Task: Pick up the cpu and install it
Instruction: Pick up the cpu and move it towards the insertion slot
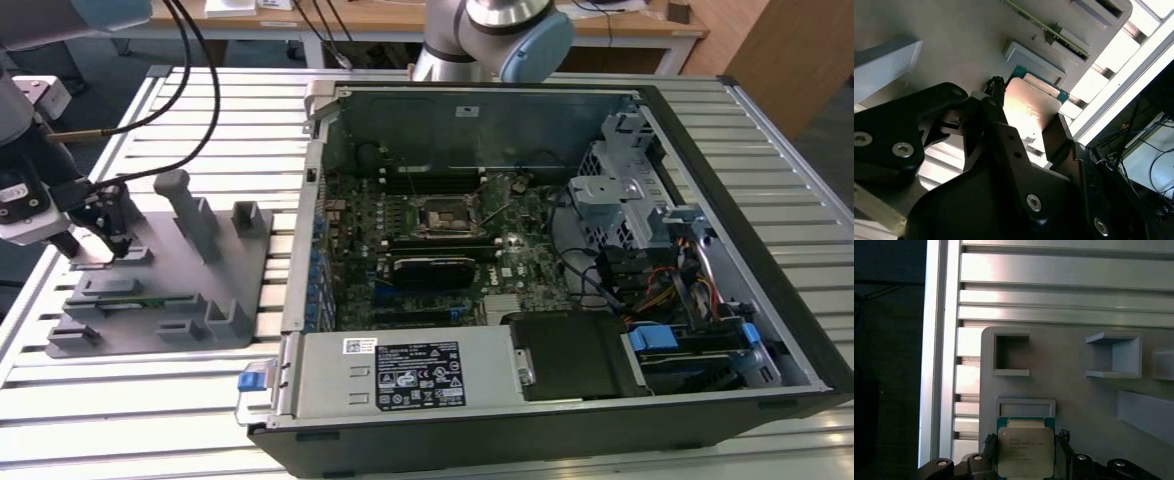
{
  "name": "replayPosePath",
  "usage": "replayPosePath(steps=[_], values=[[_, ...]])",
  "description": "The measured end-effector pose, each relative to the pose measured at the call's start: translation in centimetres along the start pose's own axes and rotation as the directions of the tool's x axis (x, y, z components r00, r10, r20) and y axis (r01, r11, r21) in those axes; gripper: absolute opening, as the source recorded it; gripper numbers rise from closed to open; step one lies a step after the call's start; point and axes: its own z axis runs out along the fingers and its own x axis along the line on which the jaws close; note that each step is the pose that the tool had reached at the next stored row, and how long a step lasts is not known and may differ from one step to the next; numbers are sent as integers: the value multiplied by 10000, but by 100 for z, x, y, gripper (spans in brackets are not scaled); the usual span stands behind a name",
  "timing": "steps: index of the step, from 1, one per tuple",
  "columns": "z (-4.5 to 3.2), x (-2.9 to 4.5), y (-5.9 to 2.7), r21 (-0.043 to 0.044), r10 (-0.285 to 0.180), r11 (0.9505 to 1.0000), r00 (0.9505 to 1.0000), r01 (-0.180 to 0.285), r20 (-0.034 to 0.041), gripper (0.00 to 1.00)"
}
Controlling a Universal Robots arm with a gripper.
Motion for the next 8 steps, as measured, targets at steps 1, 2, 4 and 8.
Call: replayPosePath(steps=[1,2,4,8], values=[[-9,0,0,0,-1,10000,10000,1,1,54],[-21,0,0,0,-1,10000,10000,1,0,54],[-45,0,1,0,-1,10000,10000,1,-1,54],[-101,0,3,-1,0,10000,10000,0,1,54]])
